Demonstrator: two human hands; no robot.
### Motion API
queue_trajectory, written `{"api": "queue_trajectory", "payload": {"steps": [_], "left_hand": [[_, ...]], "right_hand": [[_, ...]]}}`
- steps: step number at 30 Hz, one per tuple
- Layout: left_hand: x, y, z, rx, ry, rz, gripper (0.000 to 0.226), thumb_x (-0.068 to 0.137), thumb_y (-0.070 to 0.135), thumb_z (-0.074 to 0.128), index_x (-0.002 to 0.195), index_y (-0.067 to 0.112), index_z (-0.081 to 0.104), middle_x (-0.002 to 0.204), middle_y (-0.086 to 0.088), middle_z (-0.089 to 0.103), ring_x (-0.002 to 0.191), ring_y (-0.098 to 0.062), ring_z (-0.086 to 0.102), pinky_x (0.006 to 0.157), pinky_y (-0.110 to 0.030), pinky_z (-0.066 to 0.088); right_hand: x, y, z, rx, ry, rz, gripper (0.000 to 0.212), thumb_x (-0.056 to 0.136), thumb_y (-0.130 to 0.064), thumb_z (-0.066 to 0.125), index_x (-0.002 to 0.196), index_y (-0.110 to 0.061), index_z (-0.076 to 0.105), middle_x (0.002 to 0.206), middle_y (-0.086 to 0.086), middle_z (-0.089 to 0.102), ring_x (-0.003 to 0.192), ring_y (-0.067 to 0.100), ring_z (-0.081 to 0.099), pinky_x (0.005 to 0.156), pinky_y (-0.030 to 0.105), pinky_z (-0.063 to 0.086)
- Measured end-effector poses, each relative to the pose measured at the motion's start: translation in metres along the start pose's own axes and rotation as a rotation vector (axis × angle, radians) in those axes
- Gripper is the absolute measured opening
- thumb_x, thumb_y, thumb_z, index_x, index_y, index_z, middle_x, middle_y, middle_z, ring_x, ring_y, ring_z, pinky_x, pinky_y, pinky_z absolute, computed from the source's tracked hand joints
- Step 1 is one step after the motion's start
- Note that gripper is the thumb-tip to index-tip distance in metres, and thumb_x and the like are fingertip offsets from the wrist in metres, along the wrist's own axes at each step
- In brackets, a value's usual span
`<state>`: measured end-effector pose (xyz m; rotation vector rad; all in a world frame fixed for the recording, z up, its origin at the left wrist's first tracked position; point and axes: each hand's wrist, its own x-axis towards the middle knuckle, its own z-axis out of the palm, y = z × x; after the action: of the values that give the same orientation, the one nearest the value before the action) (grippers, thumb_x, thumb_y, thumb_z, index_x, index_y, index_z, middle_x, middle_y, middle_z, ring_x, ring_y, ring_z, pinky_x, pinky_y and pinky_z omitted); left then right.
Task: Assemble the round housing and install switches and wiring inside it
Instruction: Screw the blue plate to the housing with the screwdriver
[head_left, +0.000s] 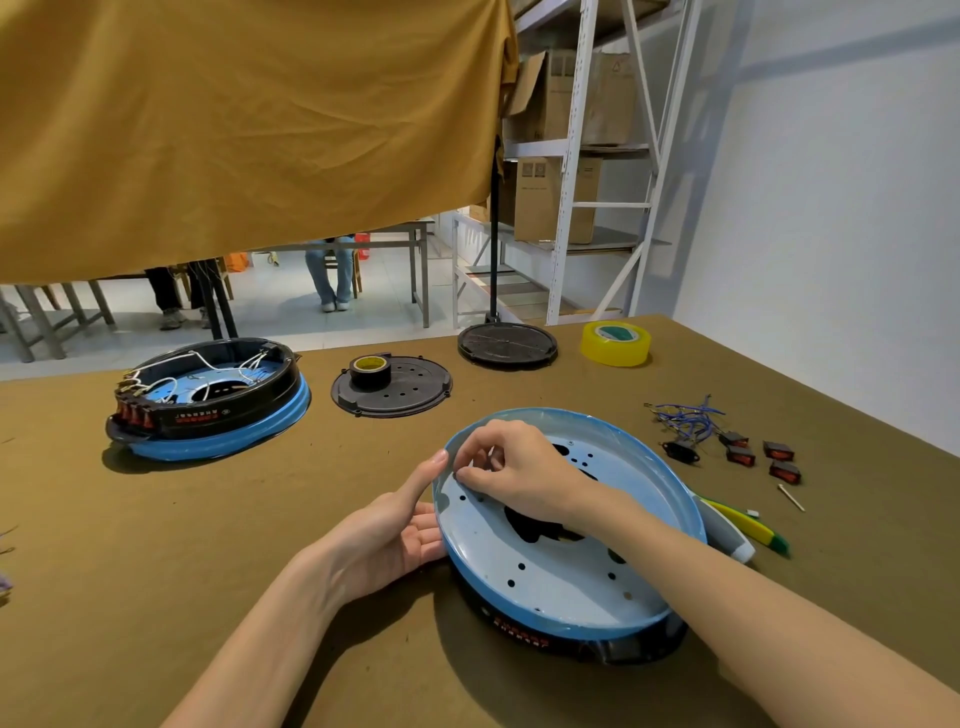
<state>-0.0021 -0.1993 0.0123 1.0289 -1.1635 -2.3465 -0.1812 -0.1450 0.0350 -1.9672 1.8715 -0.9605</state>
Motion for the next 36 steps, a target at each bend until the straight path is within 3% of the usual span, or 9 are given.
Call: {"api": "queue_trajectory", "payload": {"steps": [4, 9, 13, 19, 24, 28, 31, 36], "left_hand": [[0.002, 0.000, -0.002, -0.011, 0.003, -0.006, 0.088, 0.059, 0.050, 0.088, 0.120, -0.003, 0.053, 0.102, -0.024, 0.077, 0.094, -0.033, 0.078, 0.068, -0.036, 0.065], [0.004, -0.001, -0.002, -0.003, 0.002, -0.001, 0.086, 0.060, 0.051, 0.087, 0.120, -0.003, 0.055, 0.102, -0.023, 0.077, 0.092, -0.032, 0.078, 0.067, -0.036, 0.064], [0.005, 0.002, -0.004, 0.010, -0.001, -0.030, 0.087, 0.061, 0.050, 0.088, 0.121, -0.005, 0.055, 0.107, -0.025, 0.076, 0.096, -0.033, 0.077, 0.071, -0.037, 0.065], [0.000, 0.008, -0.021, 0.171, -0.022, -0.093, 0.096, 0.062, 0.052, 0.087, 0.130, -0.006, 0.053, 0.116, -0.027, 0.073, 0.106, -0.035, 0.075, 0.075, -0.037, 0.064], [0.002, 0.007, -0.023, 0.205, -0.025, -0.092, 0.096, 0.062, 0.055, 0.087, 0.129, -0.005, 0.054, 0.117, -0.026, 0.073, 0.108, -0.034, 0.074, 0.077, -0.035, 0.064], [0.004, 0.007, -0.025, 0.205, -0.032, -0.093, 0.099, 0.058, 0.057, 0.090, 0.128, -0.005, 0.056, 0.117, -0.026, 0.073, 0.107, -0.033, 0.074, 0.073, -0.034, 0.064], [0.006, 0.006, -0.026, 0.197, -0.035, -0.096, 0.101, 0.056, 0.056, 0.091, 0.128, -0.005, 0.055, 0.117, -0.026, 0.073, 0.107, -0.034, 0.074, 0.073, -0.034, 0.064], [0.008, 0.005, -0.025, 0.201, -0.005, -0.089, 0.104, 0.052, 0.058, 0.091, 0.127, -0.004, 0.055, 0.115, -0.026, 0.074, 0.105, -0.034, 0.075, 0.071, -0.035, 0.064]], "right_hand": [[0.000, -0.004, 0.003, -0.033, 0.025, 0.014, 0.017, 0.092, -0.036, 0.074, 0.085, -0.020, 0.075, 0.082, -0.006, 0.067, 0.074, 0.010, 0.060, 0.062, 0.020, 0.047], [-0.002, -0.002, -0.004, -0.003, -0.007, -0.015, 0.011, 0.092, -0.027, 0.073, 0.099, -0.021, 0.078, 0.090, -0.005, 0.066, 0.077, 0.009, 0.056, 0.065, 0.022, 0.046], [-0.001, -0.005, -0.001, -0.047, -0.017, -0.019, 0.012, 0.095, -0.027, 0.069, 0.101, -0.020, 0.077, 0.093, -0.005, 0.067, 0.084, 0.011, 0.059, 0.073, 0.030, 0.053], [-0.002, -0.005, -0.007, -0.015, -0.118, -0.146, 0.008, 0.093, -0.024, 0.075, 0.099, -0.023, 0.081, 0.088, -0.015, 0.063, 0.080, -0.001, 0.056, 0.066, 0.013, 0.042], [0.004, -0.008, 0.000, -0.177, -0.160, -0.134, 0.020, 0.095, -0.044, 0.069, 0.091, -0.025, 0.070, 0.090, -0.013, 0.062, 0.081, 0.007, 0.058, 0.069, 0.027, 0.050], [0.001, -0.004, -0.005, -0.025, -0.158, -0.117, 0.006, 0.093, -0.031, 0.073, 0.098, -0.027, 0.074, 0.090, -0.014, 0.061, 0.078, 0.000, 0.055, 0.065, 0.018, 0.043], [0.001, -0.005, -0.007, -0.056, -0.157, -0.122, 0.006, 0.094, -0.030, 0.073, 0.097, -0.026, 0.077, 0.089, -0.014, 0.062, 0.080, -0.002, 0.054, 0.065, 0.015, 0.041], [0.003, -0.005, -0.001, -0.082, -0.127, -0.085, 0.011, 0.095, -0.035, 0.071, 0.099, -0.025, 0.072, 0.092, -0.011, 0.065, 0.083, 0.008, 0.059, 0.068, 0.024, 0.050]]}}
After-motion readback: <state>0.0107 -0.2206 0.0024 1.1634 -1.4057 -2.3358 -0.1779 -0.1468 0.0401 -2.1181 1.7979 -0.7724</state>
